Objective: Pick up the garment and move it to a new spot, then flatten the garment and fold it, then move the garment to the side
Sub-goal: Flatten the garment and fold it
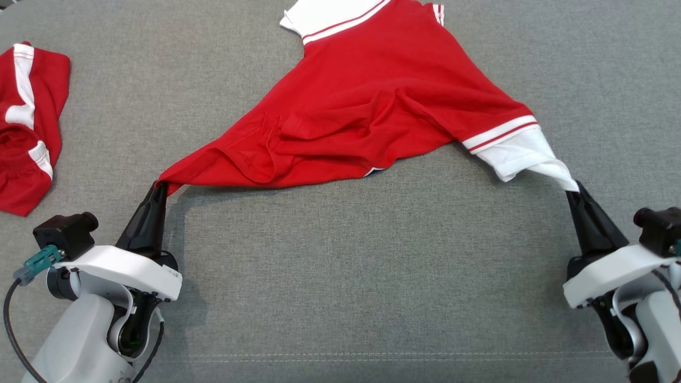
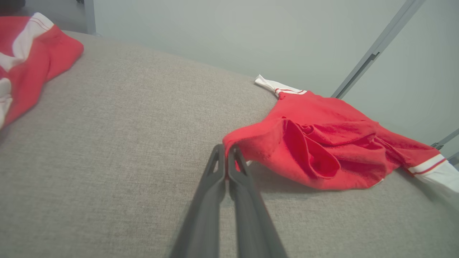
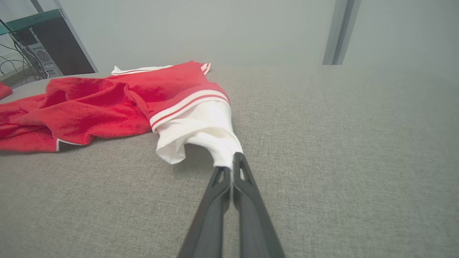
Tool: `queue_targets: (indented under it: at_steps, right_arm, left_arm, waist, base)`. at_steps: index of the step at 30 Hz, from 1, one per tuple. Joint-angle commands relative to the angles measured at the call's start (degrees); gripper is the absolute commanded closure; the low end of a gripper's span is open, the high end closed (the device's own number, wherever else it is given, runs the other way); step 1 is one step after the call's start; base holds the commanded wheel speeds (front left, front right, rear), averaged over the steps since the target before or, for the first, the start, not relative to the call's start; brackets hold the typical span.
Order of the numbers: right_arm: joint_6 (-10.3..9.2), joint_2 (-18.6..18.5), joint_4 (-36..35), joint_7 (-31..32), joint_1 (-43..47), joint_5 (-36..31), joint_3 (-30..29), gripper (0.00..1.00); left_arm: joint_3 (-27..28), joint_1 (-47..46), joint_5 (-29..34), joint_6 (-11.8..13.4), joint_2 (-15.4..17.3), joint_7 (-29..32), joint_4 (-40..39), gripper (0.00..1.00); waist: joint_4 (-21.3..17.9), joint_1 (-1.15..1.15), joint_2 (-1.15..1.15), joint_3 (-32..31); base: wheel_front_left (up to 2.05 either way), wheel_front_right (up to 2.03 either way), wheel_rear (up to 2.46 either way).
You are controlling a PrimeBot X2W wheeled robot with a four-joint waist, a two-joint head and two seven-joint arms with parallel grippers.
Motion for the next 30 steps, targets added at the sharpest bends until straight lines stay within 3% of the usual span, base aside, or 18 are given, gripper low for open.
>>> queue_targets:
  at_steps: [1, 4, 6, 11, 15, 22, 30]
  right_arm:
    - [-0.01, -0.2, -2.3, 0.3, 2.4, -1.1, 0.3, 1.00]
    - [-0.01, 1.3, -4.5, 0.5, 5.2, -2.3, -0.9, 1.00]
    - [-0.01, 2.1, -6.0, 0.7, 7.0, -3.2, -1.6, 1.00]
    - [-0.01, 3.6, -8.8, 1.7, 10.9, -5.2, -3.5, 1.00]
    - [-0.01, 4.3, -9.9, 2.4, 13.2, -6.4, -4.9, 1.00]
    - [-0.01, 6.1, -12.1, 3.4, 19.7, -8.9, -8.1, 1.00]
    - [-0.01, 8.5, -14.3, 4.5, 24.0, -10.4, -9.8, 1.00]
  left_arm:
    - [2.2, -0.6, 0.0, -0.4, 2.2, -0.5, -0.7, 0.00]
    - [3.2, 0.5, 0.8, 0.8, 2.6, -0.5, -0.9, 0.00]
    - [5.1, 1.6, 2.7, 3.1, 2.9, -0.6, -2.9, 0.00]
    - [10.0, 7.4, 10.2, 8.5, 2.3, -0.6, -13.2, 0.00]
    - [11.0, 11.7, 14.4, 11.1, 1.3, -0.6, -20.5, 0.00]
    - [8.0, 20.9, 19.1, 14.5, -0.2, 0.2, -30.5, 0.00]
    - [6.6, 26.0, 19.9, 17.2, -0.3, 3.2, -36.1, 0.00]
  waist:
    - [-0.1, 0.00, 0.00, -0.5]
    - [-0.3, 0.00, 0.00, -1.4]
    - [-0.4, 0.00, 0.00, -2.0]
    - [-0.3, 0.00, 0.00, -3.9]
    - [0.1, 0.00, 0.00, -5.2]
    - [1.3, 0.00, 0.00, -8.5]
    - [1.3, 0.00, 0.00, -10.9]
  base:
    - [0.00, 0.00, 0.00]
    - [0.00, 0.00, 0.00]
    - [0.00, 0.00, 0.00]
    - [0.00, 0.00, 0.00]
    - [0.00, 0.00, 0.00]
    - [0.00, 0.00, 0.00]
    - [0.00, 0.00, 0.00]
